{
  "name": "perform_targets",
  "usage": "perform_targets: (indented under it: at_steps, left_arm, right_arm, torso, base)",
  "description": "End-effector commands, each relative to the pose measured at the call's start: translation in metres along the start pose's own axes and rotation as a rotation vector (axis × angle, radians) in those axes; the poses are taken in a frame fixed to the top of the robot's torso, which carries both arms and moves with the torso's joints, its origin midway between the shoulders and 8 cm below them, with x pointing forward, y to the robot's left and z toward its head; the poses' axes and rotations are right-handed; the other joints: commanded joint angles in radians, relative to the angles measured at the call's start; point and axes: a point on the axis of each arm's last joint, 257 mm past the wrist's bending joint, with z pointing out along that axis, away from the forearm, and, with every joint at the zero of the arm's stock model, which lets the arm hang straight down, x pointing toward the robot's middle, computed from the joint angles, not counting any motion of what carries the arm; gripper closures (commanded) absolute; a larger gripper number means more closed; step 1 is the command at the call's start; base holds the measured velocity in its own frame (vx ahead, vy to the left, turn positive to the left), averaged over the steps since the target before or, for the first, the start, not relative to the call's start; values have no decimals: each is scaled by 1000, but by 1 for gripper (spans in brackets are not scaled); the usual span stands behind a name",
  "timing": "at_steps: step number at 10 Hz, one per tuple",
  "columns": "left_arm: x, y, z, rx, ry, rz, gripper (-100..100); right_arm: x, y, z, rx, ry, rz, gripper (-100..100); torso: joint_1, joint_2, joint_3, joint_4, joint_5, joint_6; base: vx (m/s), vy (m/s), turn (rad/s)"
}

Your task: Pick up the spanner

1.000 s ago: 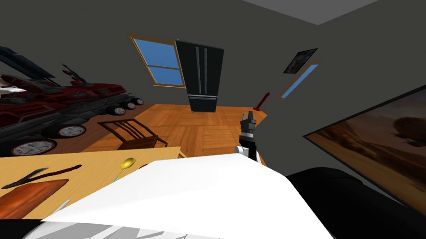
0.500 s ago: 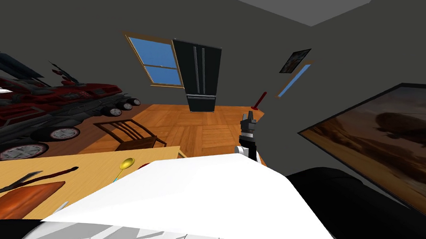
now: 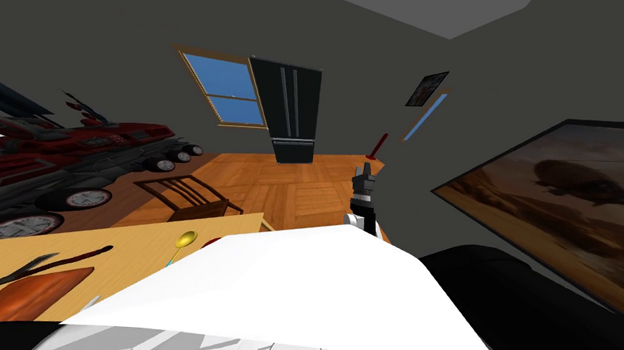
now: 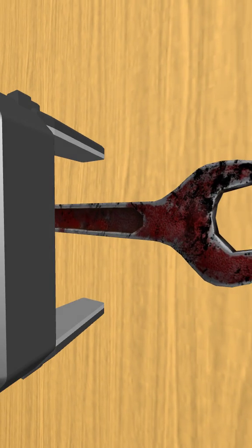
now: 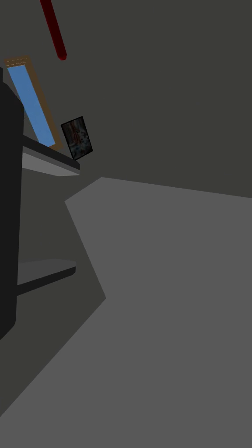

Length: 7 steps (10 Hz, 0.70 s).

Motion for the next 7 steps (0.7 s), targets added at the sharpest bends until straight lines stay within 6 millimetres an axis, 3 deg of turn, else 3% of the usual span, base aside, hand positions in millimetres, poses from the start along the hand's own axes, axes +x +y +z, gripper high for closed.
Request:
perform_targets:
  at_steps: [1, 6, 7]
  left_arm:
    - [-1, -2, 0, 1, -9, -13, -100]
    - [-2, -8, 2, 8, -25, -15, -100]
    - [-2, -8, 2, 8, -25, -16, 100]
  right_arm:
    - [0, 0, 0, 0, 0, 0, 0]
    - [0, 0, 0, 0, 0, 0, 0]
    - [0, 0, 0, 0, 0, 0, 0]
  torso:
    - [0, 0, 0, 0, 0, 0]
    - [3, 0, 0, 1, 1, 0]
    - [3, -1, 0, 0, 1, 0]
  base:
    - [-43, 1, -59]
    - [-27, 1, -27]
    - [0, 0, 0]
